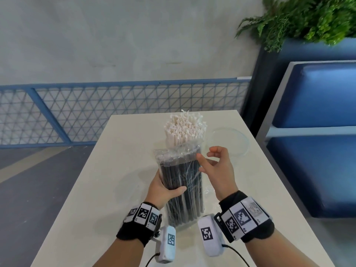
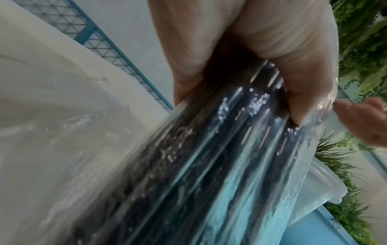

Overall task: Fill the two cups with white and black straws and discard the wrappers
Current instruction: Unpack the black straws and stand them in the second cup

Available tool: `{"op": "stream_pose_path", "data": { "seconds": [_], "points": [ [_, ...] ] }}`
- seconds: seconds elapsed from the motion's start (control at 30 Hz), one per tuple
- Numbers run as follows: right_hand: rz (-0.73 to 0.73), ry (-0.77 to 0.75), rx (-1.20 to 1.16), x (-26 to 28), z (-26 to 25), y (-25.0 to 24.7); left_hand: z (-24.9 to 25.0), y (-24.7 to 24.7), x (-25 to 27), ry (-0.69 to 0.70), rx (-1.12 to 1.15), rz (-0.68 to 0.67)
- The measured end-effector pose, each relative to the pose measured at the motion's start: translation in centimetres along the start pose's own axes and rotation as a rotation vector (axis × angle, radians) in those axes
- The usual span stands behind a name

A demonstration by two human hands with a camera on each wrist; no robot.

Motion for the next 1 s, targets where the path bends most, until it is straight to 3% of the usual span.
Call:
{"op": "stream_pose_path", "data": {
  "seconds": [0.07, 0.33, 0.53, 0.73, 0.93, 1.0],
  "points": [
    [0.008, 0.044, 0.041, 0.1, 0.6, -0.2, 0.1, 0.0, 0.1, 0.003, -0.007, 0.000],
    [0.038, -0.012, 0.041, 0.4, 0.2, 0.0, 0.4, 0.1, 0.4, 0.021, -0.038, -0.004],
    [-0.006, 0.322, -0.381, 0.6, 0.9, 0.5, 0.2, 0.3, 0.4, 0.018, -0.031, 0.006],
    [-0.040, 0.137, -0.362, 0.5, -2.8, 1.0, 0.7, 0.6, 0.3, 0.064, -0.091, 0.004],
    [0.002, 0.144, -0.728, 0.5, -4.0, 0.7, 0.6, 1.2, 0.5, 0.058, -0.098, -0.035],
    [-0.033, 0.109, -0.682, 0.2, -4.8, 0.5, 0.3, 1.1, 0.5, 0.052, -0.080, -0.028]
  ]
}}
Point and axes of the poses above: each hand's wrist, its own x-axis away from the middle knuckle, its own y-axis out of the palm, z = x × y, the point moved 7 cm from there along -x, towards the middle knuckle, and after that the axes turned 14 degrees about -x, right-handed, at the moved point
